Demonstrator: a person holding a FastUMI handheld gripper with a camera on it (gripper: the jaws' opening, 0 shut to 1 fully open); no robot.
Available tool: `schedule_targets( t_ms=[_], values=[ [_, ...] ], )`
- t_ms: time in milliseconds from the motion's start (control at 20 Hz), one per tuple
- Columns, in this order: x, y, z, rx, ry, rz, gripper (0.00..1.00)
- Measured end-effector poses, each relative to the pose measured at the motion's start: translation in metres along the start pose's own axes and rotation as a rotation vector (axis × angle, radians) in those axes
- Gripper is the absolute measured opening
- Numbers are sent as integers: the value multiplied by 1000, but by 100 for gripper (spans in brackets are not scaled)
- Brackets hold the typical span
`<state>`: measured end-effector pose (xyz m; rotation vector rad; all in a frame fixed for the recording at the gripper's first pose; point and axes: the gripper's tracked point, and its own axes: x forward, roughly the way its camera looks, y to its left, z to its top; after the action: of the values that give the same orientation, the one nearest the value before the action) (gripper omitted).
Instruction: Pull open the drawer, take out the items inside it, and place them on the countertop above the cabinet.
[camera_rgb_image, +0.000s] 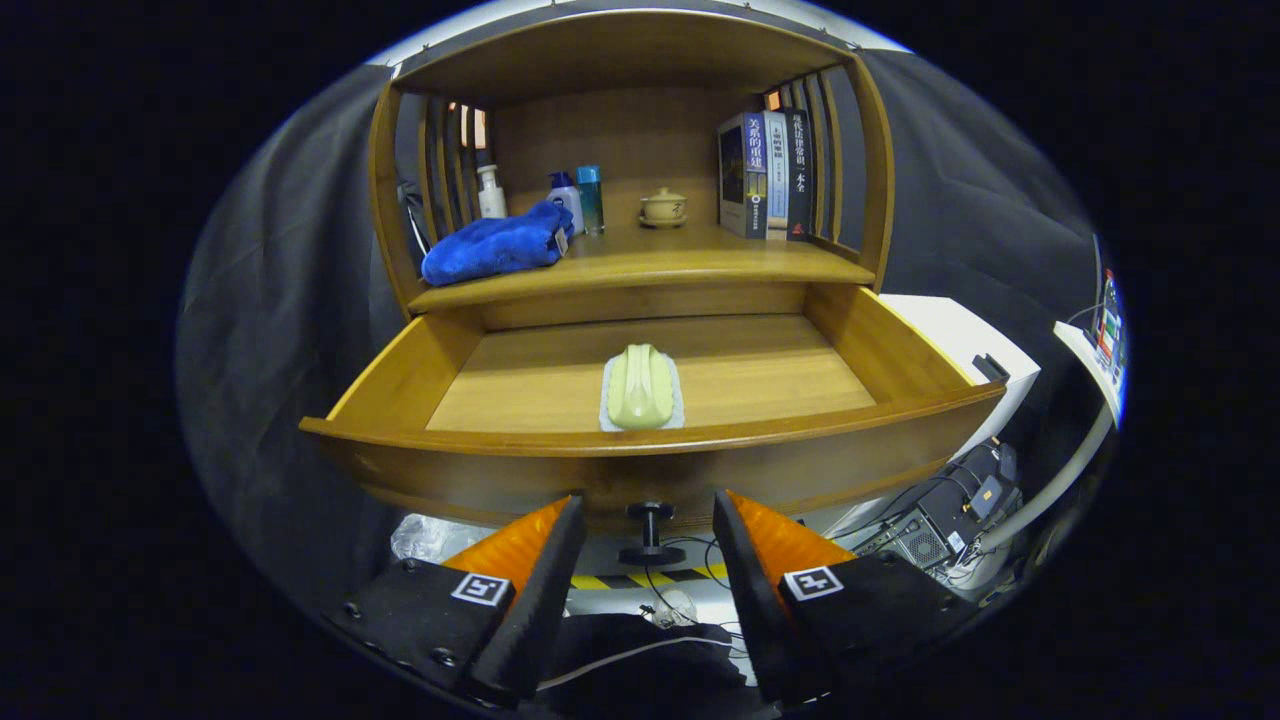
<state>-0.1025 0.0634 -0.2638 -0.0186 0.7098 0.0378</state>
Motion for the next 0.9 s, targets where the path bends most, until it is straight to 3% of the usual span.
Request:
schedule_targets(
  t_ms=[300,900],
  values=[
    [-15,2,35,17,-52,22,97],
    [5,3,96,-14,-91,42,97]
  ],
)
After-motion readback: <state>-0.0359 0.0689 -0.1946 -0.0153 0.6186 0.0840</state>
